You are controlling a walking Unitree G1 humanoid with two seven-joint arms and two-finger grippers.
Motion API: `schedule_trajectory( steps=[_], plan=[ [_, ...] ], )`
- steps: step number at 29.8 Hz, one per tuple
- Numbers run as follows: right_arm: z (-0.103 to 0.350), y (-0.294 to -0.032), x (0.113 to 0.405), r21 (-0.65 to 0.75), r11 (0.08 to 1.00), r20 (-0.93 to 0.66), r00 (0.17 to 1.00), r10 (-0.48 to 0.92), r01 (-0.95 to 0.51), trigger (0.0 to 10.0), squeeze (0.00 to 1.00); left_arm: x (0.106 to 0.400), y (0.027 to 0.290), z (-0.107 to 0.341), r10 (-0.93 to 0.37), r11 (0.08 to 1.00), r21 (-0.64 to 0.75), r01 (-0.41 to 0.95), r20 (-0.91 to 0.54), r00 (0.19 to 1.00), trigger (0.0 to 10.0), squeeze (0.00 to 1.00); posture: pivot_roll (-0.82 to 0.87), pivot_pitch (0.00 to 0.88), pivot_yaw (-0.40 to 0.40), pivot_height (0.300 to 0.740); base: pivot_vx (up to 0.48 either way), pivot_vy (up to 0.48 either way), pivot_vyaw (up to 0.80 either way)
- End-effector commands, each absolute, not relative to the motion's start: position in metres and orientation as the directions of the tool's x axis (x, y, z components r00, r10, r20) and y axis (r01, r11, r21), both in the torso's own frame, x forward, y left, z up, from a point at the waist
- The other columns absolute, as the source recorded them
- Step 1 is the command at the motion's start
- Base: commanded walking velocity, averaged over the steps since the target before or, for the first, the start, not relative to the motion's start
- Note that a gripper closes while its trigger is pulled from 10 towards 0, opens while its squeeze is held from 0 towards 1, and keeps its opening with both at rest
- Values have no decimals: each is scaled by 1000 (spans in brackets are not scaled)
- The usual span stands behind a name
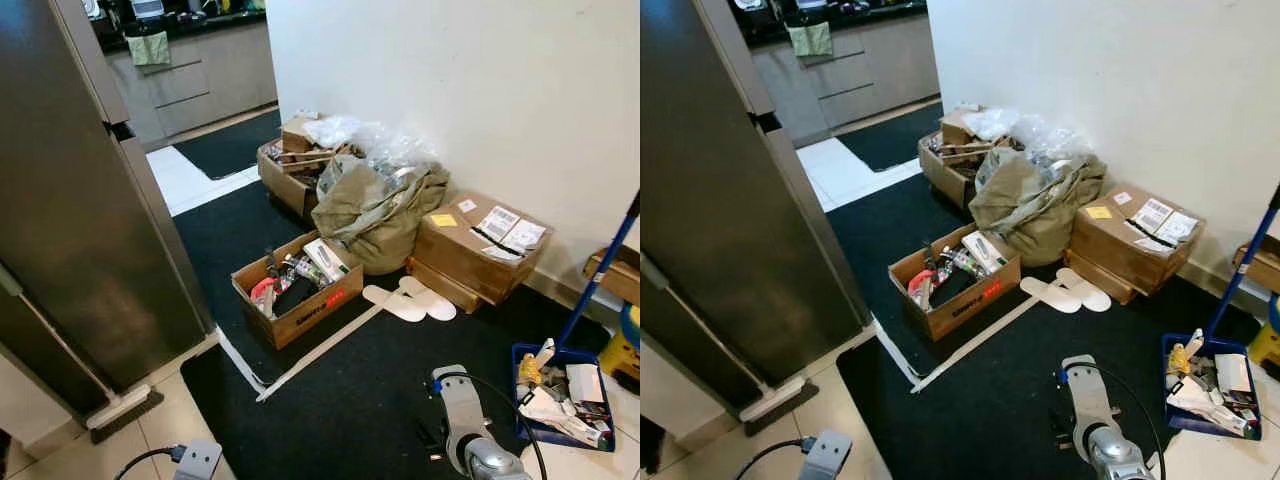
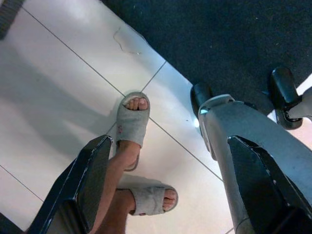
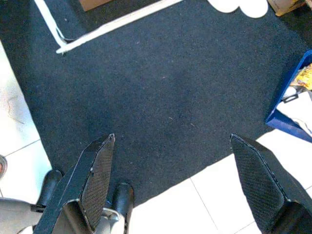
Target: Sweep floor
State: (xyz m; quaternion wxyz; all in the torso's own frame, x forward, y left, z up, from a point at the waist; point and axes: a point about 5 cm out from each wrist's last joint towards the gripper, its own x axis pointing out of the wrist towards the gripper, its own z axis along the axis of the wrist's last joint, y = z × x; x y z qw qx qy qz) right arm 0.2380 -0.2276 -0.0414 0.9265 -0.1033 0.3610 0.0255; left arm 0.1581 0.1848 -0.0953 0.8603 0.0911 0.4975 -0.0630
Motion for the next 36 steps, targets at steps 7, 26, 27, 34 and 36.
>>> schedule_trajectory(
  steps=[7, 26, 27, 34, 36],
  plan=[
    [-45, -225, 234, -174, 976, -692, 722, -24, -134, 10000, 0, 157, 189, -95, -6, 979, 96, 180, -869, 495, 10000, 0, -109, 0, 68, 740, 0, -480, 0],
    [-48, -223, 230, -164, 978, -703, 711, -21, -133, 10000, 0, 161, 188, -94, -16, 983, 79, 165, -860, 510, 10000, 0, -107, 0, 69, 740, 0, -246, 0],
    [-48, -223, 230, -164, 978, -703, 711, -21, -133, 10000, 0, 161, 188, -94, -16, 983, 79, 165, -860, 510, 10000, 0, -107, 0, 69, 740, 0, -461, 0],
    [-48, -223, 230, -162, 978, -701, 713, -18, -134, 10000, 0, 161, 187, -94, -21, 983, 75, 167, -860, 510, 10000, 0, -106, 0, 68, 740, 0, -468, 0],
    [-48, -223, 230, -162, 978, -701, 713, -18, -134, 10000, 0, 161, 187, -94, -21, 983, 75, 167, -860, 510, 10000, 0, -106, 0, 68, 740, 0, -469, 0]
  ],
)
